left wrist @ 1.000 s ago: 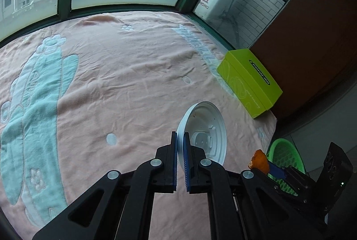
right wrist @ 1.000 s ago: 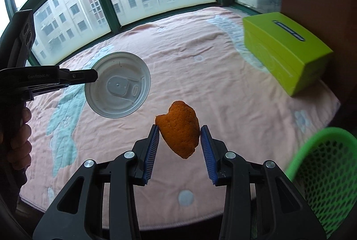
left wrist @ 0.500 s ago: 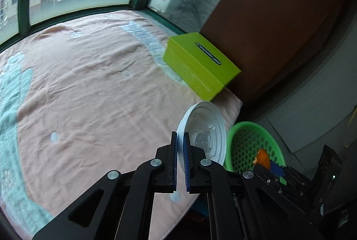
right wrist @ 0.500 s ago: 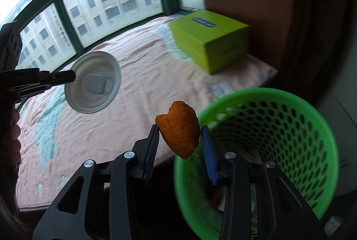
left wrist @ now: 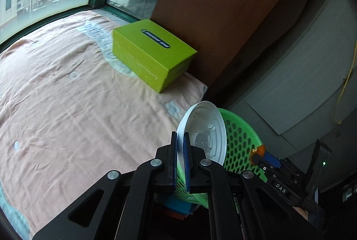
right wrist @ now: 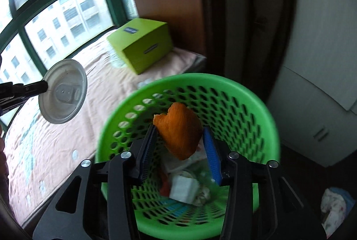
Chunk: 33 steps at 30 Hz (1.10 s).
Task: Collect trash
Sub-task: 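Open both grippers to drop the lid and bread into the basket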
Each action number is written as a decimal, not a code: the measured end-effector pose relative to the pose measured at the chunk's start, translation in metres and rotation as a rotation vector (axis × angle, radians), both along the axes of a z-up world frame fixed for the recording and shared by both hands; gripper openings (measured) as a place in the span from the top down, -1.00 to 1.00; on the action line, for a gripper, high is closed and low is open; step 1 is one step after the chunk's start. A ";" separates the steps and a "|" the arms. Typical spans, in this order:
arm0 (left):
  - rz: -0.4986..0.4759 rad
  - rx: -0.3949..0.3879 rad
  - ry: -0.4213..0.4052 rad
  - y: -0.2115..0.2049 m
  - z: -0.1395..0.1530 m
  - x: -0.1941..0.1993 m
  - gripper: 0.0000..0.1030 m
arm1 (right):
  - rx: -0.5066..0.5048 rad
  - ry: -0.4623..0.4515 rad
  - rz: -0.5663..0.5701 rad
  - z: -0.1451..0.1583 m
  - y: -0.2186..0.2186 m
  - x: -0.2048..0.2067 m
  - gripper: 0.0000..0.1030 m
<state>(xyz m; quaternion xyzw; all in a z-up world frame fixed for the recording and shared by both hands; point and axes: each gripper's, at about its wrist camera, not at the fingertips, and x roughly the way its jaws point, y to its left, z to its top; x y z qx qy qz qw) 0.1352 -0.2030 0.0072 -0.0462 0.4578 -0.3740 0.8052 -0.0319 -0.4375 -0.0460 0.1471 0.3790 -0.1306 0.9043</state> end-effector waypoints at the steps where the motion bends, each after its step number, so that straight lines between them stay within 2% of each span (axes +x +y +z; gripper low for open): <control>1: -0.008 0.001 0.000 -0.005 0.000 -0.002 0.90 | 0.003 -0.003 -0.011 0.000 -0.004 -0.003 0.00; 3: -0.022 0.006 0.004 -0.013 -0.001 -0.005 0.90 | 0.006 -0.010 -0.028 0.001 -0.009 -0.009 -0.09; 9: -0.064 0.017 0.018 -0.038 -0.006 -0.013 0.90 | 0.023 -0.030 -0.054 0.003 -0.022 -0.021 -0.15; 17: -0.129 0.053 0.036 -0.070 -0.019 -0.029 0.90 | 0.039 -0.082 -0.073 0.012 -0.028 -0.034 -0.35; 23: -0.171 0.069 0.054 -0.089 -0.027 -0.040 0.89 | 0.056 -0.101 -0.074 0.014 -0.029 -0.039 -0.36; 28: -0.177 0.073 0.057 -0.091 -0.033 -0.045 0.41 | 0.064 -0.107 -0.069 0.015 -0.026 -0.040 -0.36; 33: -0.143 0.089 0.042 -0.082 -0.033 -0.043 0.17 | 0.070 -0.110 -0.041 0.017 -0.016 -0.037 -0.42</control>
